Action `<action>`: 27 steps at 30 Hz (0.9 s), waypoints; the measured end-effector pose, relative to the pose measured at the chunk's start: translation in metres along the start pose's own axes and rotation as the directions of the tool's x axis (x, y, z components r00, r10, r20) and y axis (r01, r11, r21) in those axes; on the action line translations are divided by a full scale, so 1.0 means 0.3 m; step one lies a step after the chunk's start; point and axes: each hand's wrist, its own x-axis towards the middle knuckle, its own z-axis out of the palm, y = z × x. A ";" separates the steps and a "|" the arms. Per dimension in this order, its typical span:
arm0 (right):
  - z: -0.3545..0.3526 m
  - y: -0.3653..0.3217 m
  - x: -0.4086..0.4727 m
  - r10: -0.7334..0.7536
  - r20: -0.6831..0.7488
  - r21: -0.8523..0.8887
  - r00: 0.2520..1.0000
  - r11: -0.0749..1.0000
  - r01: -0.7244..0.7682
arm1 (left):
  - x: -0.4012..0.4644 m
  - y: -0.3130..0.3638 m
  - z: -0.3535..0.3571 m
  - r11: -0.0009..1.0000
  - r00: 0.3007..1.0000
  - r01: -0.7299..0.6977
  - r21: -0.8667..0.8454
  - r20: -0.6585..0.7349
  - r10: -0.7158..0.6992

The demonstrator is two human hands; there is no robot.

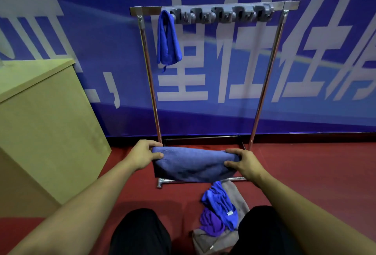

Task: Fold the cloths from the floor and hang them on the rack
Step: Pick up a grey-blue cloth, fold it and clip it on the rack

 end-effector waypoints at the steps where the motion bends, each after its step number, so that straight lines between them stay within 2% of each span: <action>1: -0.010 -0.002 0.009 -0.006 0.005 -0.017 1.000 1.000 0.006 | -0.001 -0.002 -0.002 0.999 0.999 -0.027 0.023 0.018 0.026; 4: -0.038 -0.015 0.029 -0.017 -0.019 -0.053 1.000 0.998 0.016 | -0.008 -0.012 0.006 0.999 0.994 -0.051 0.015 0.094 0.049; 8: -0.056 -0.014 0.042 0.007 -0.052 -0.037 0.999 0.999 -0.009 | -0.018 -0.014 0.032 0.998 0.997 0.013 -0.055 0.075 -0.009; 13: -0.086 -0.035 0.053 -0.026 -0.017 -0.079 1.000 0.997 0.025 | -0.015 -0.021 0.043 0.997 0.998 -0.065 0.039 0.020 0.065; 17: -0.096 -0.041 0.071 0.031 0.055 -0.185 0.998 0.983 -0.020 | -0.018 -0.002 0.026 0.998 0.999 -0.045 0.054 0.032 0.044; 21: -0.100 -0.052 0.078 0.056 0.092 -0.263 0.994 0.964 -0.030 | -0.012 0.007 0.020 0.973 1.000 -0.019 0.228 -0.019 0.024; 27: -0.089 -0.056 0.083 0.080 0.024 -0.193 0.996 0.978 -0.074 | 0.008 -0.005 0.029 0.984 0.999 0.029 0.175 -0.030 -0.024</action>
